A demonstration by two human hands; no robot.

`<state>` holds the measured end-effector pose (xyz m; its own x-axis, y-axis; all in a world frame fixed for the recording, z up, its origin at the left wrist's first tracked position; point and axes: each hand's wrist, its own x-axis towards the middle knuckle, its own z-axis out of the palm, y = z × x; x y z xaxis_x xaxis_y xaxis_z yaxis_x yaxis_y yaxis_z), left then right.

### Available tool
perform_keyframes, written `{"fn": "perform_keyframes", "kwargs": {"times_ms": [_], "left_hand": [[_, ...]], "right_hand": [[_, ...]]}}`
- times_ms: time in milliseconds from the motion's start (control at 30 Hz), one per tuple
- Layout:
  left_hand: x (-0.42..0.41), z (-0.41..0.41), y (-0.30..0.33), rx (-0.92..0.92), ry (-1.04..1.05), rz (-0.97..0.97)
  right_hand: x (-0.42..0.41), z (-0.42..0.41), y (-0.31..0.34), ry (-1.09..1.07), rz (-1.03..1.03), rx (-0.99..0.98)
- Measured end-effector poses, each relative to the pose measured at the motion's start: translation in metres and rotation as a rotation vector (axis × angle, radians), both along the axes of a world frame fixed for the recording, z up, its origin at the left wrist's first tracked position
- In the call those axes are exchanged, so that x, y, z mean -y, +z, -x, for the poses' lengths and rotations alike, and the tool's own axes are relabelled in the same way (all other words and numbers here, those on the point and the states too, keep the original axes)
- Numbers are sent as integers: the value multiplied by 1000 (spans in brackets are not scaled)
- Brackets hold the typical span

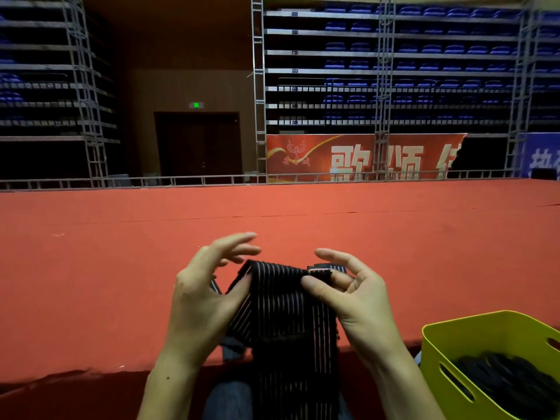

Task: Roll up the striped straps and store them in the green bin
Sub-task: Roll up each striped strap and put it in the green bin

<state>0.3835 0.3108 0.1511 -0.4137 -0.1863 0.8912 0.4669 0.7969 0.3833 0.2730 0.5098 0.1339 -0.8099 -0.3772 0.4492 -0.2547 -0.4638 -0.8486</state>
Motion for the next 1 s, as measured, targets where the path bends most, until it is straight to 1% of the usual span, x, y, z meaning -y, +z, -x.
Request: {"fn": "perform_keyframes", "kwargs": {"times_ms": [133,267,367,500,567,633,800,1000], "left_hand": [[7,-5,-2,55,111,-235],[-3,-6,-3,148,-12,-327],[-10,-2,0,248,-21,-374],[-18,6,8,293,-78,-504],[-22,7,11,285,-161,-552],[-22,6,11,239,-233,-609],[-17,-1,8,106,-350,-680],[-16,-8,4,84,-422,-667]], "right_hand": [[-6,1,4,-78,42,-14],[-4,3,0,-134,25,-69],[0,1,-3,-129,-18,-128],[3,-2,-4,-103,-56,-184],[4,-1,-6,-94,-63,-189],[3,1,-7,-101,-58,-177],[-4,15,-10,-231,-55,-114],[-4,21,-15,-313,-40,-10]]}}
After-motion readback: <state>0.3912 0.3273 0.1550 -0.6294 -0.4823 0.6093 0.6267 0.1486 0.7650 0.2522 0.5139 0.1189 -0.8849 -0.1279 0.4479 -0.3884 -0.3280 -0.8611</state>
